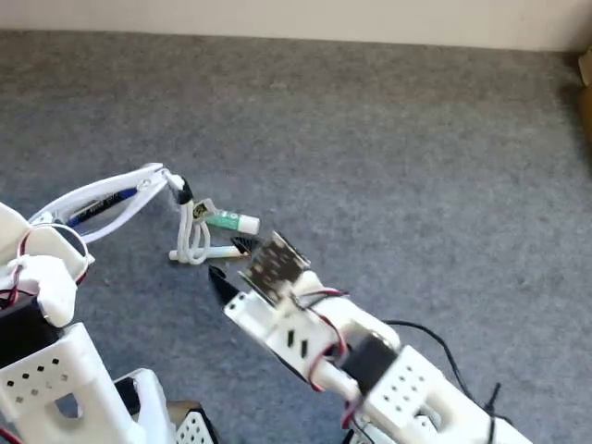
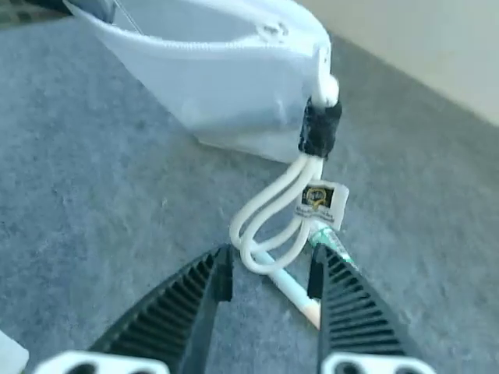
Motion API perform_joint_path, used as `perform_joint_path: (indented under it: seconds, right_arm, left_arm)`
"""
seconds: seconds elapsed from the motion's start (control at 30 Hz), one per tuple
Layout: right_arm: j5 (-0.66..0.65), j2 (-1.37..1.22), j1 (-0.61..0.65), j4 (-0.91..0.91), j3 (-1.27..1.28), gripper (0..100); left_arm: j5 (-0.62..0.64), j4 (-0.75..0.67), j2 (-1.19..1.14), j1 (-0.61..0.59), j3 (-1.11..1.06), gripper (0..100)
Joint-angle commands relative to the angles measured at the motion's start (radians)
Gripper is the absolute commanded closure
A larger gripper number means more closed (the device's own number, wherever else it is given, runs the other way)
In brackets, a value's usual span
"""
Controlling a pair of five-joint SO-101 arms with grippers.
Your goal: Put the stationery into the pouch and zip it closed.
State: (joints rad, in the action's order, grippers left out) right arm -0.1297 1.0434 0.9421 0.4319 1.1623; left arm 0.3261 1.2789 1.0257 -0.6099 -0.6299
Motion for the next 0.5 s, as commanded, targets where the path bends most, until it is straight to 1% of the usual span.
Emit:
perform_joint_path:
  seconds: [0.0, 0.2, 0.27, 0.37, 0.47]
  right_arm:
    - [0.003, -0.173, -0.027, 0.007, -0.131, 84.1]
    - [0.002, -0.397, -0.124, 0.008, -0.239, 83.9]
    - [-0.032, -0.464, -0.148, 0.025, -0.277, 83.9]
    - [-0.109, -0.561, -0.156, 0.099, -0.337, 83.9]
    - [-0.123, -0.661, -0.16, 0.156, -0.41, 83.9]
  left_arm:
    - [0.014, -0.025, 0.001, -0.013, 0.033, 99]
    - [0.009, -0.029, 0.001, -0.013, 0.024, 99]
    - [0.009, -0.031, 0.001, -0.013, 0.012, 99]
    - [0.009, -0.031, 0.001, -0.013, 0.012, 99]
    - [0.009, -0.031, 0.001, -0.013, 0.012, 99]
